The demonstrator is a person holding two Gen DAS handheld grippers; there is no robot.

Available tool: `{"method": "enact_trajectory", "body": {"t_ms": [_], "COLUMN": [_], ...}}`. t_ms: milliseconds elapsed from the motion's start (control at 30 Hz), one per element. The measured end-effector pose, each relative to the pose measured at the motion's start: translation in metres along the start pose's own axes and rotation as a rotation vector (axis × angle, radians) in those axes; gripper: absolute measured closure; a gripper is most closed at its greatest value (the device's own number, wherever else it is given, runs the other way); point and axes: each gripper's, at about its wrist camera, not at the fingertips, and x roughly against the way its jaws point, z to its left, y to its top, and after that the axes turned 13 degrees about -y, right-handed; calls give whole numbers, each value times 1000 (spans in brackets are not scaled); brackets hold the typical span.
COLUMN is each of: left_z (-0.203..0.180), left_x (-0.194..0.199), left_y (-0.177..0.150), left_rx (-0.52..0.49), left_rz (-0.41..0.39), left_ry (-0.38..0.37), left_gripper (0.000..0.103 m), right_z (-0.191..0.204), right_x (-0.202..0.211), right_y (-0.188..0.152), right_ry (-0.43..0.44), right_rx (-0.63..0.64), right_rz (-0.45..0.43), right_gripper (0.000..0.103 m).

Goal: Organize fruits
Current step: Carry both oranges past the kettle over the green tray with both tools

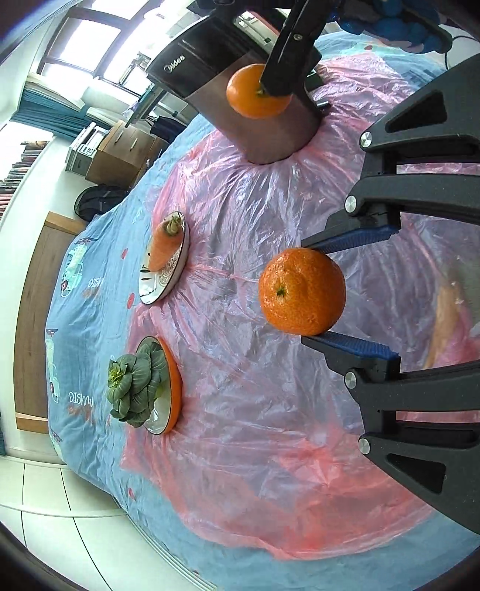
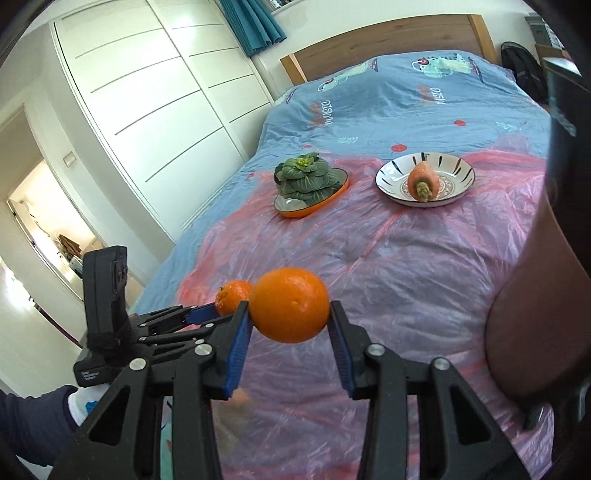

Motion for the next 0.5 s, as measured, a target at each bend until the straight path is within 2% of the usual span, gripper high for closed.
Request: {"method": "enact_trajectory", "body": {"t_ms": [133, 300, 500], "left_z": [-17, -49, -102], "left_x": [23, 49, 70], "left_y": [-6, -8, 3], "left_rx": [-1, -27, -93], "left_rz": [-21, -51, -77], "left_ry": [-41, -98, -189], "left_gripper": [65, 65, 65], "right_z": [-8, -18, -41], "right_x": [42, 92, 152], "right_y": [-15, -24, -31], "right_ry": [89, 133, 115], "right_rx": [-59, -111, -151], "right_rz": [-11, -51, -133], "right_gripper": [59, 59, 59]}}
